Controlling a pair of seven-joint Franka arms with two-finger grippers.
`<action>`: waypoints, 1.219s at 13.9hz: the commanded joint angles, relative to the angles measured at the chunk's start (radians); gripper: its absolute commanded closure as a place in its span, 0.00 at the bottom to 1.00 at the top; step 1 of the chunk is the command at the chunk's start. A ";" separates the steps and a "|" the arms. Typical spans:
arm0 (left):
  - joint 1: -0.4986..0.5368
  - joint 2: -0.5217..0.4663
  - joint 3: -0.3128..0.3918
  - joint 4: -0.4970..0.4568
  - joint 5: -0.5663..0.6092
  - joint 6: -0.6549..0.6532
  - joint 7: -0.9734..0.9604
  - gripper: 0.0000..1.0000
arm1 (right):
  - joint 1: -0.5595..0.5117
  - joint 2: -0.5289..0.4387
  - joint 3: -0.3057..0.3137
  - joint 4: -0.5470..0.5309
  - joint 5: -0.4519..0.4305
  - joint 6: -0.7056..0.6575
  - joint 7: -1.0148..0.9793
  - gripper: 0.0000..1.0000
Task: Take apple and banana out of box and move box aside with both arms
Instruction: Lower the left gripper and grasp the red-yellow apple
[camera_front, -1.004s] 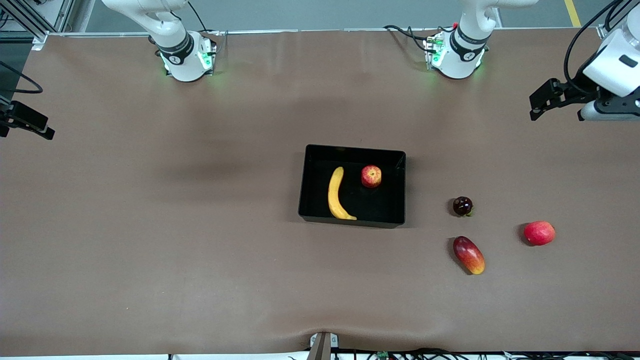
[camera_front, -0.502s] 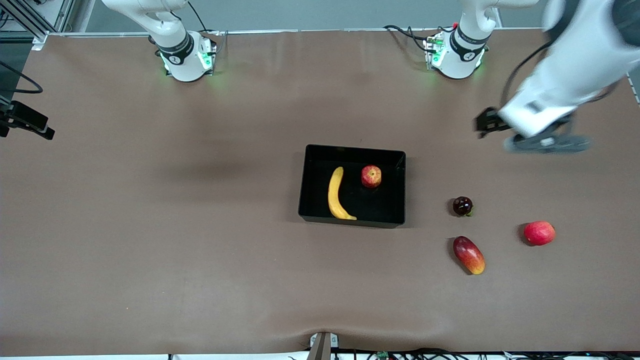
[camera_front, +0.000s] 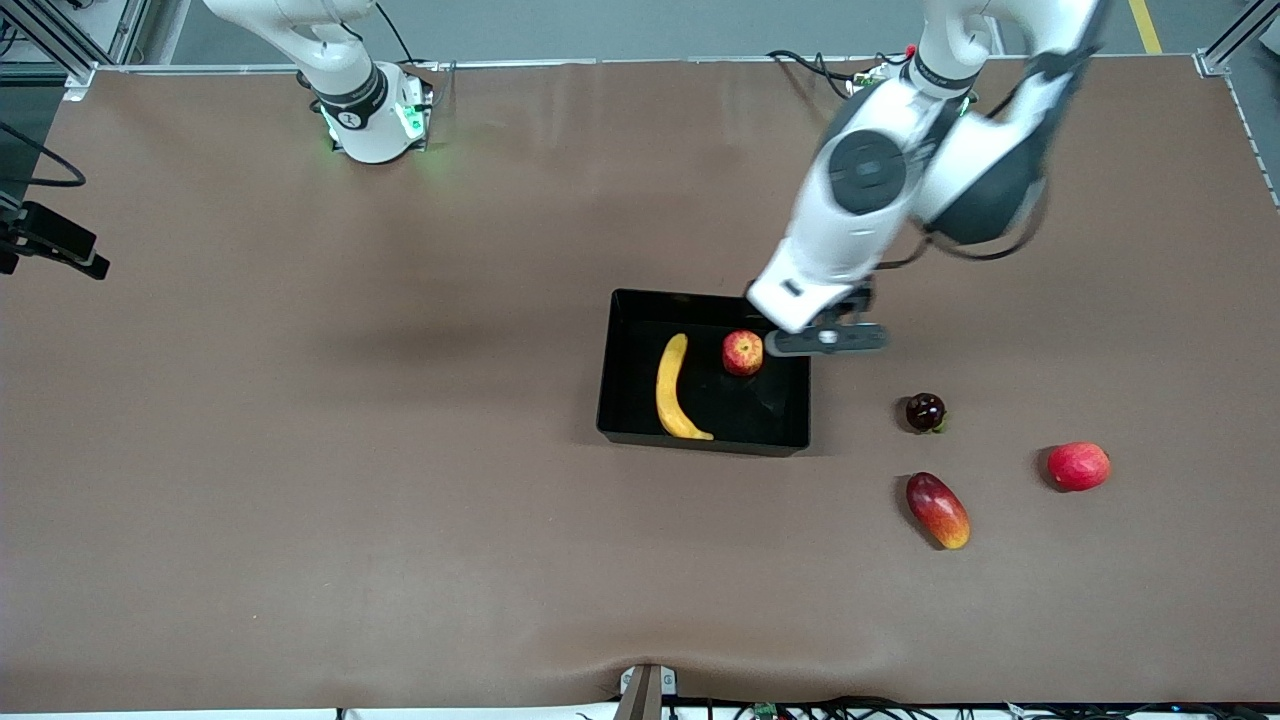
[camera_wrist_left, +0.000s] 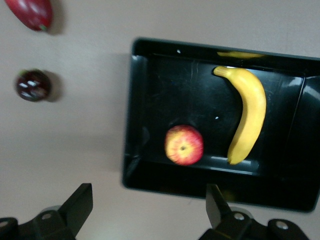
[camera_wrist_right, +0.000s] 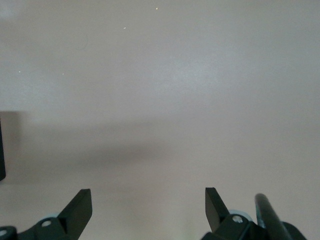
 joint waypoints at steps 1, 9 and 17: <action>-0.041 0.081 0.002 -0.035 0.090 0.095 -0.103 0.00 | -0.009 0.001 0.006 0.012 0.016 -0.009 0.007 0.00; -0.061 0.201 0.004 -0.146 0.108 0.343 -0.154 0.00 | -0.009 0.001 0.006 0.012 0.016 -0.008 0.007 0.00; -0.050 0.265 0.013 -0.140 0.182 0.392 -0.212 0.65 | -0.015 0.005 0.004 0.011 0.029 -0.011 0.007 0.00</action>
